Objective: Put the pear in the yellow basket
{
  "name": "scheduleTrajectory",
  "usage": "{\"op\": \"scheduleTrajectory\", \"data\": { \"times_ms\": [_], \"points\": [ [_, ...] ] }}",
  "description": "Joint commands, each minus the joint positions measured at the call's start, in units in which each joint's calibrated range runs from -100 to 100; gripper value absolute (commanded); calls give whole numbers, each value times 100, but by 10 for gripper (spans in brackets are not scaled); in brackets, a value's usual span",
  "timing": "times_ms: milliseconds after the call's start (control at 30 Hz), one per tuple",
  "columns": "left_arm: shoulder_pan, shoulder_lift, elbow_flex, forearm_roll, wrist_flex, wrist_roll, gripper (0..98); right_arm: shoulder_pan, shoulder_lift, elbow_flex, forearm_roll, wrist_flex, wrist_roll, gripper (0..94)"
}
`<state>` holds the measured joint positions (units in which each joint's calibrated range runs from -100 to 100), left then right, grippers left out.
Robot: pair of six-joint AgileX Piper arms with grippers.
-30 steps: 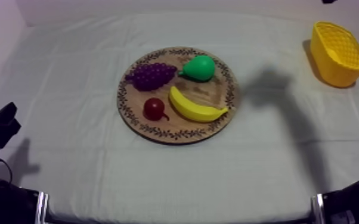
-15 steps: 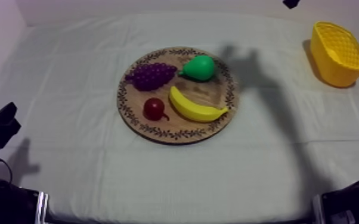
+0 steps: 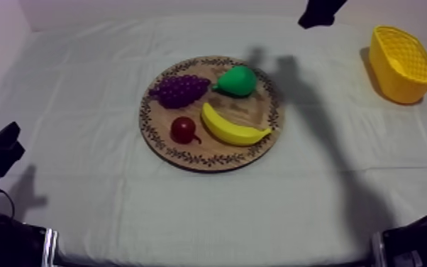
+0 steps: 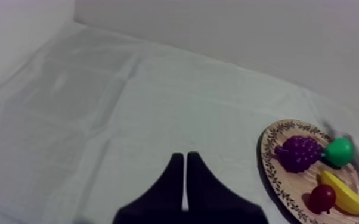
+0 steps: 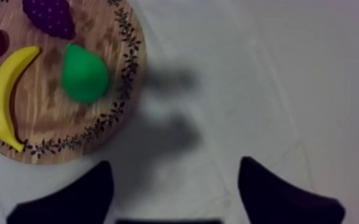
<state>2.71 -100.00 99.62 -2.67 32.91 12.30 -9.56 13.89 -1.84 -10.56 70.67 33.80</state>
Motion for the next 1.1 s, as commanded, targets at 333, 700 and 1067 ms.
{"op": "scheduleTrajectory", "data": {
  "times_ms": [333,700,1067],
  "points": [
    [1,0,5,1,-1,-2,1,-423,749,-374,251,104,-39,900],
    [1,0,5,1,-1,-2,1,-702,1343,-429,197,161,24,923],
    [1,0,5,1,-1,-2,1,-864,2034,-880,205,160,-29,924]
  ]
}}
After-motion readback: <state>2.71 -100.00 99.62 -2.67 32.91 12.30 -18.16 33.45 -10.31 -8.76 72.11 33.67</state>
